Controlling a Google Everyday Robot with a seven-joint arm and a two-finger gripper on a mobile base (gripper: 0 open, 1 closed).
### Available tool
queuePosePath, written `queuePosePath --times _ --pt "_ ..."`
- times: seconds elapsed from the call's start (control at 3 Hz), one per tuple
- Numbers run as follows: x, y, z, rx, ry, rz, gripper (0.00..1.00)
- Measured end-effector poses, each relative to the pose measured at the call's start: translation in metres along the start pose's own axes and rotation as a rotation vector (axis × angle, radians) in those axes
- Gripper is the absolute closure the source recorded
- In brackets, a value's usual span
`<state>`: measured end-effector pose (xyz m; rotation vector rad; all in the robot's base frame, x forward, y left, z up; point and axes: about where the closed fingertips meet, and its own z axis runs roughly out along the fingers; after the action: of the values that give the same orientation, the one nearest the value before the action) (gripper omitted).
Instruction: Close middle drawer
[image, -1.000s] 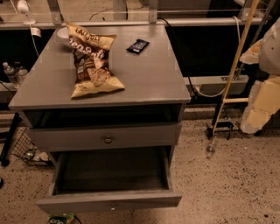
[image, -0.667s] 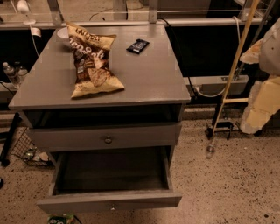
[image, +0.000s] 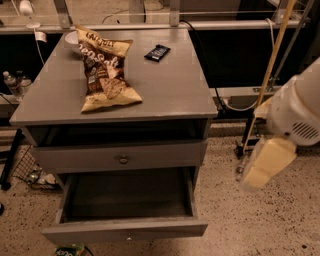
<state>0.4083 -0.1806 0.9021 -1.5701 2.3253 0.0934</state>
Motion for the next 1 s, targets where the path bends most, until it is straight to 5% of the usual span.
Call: queuePosePath --times 0.33,1.0 --pt "0.008 0.041 0.069 -0.11 -0.007 0.134 0.0" --pt "0.022 0.056 0.088 -0.145 0.025 0.158 0.0"
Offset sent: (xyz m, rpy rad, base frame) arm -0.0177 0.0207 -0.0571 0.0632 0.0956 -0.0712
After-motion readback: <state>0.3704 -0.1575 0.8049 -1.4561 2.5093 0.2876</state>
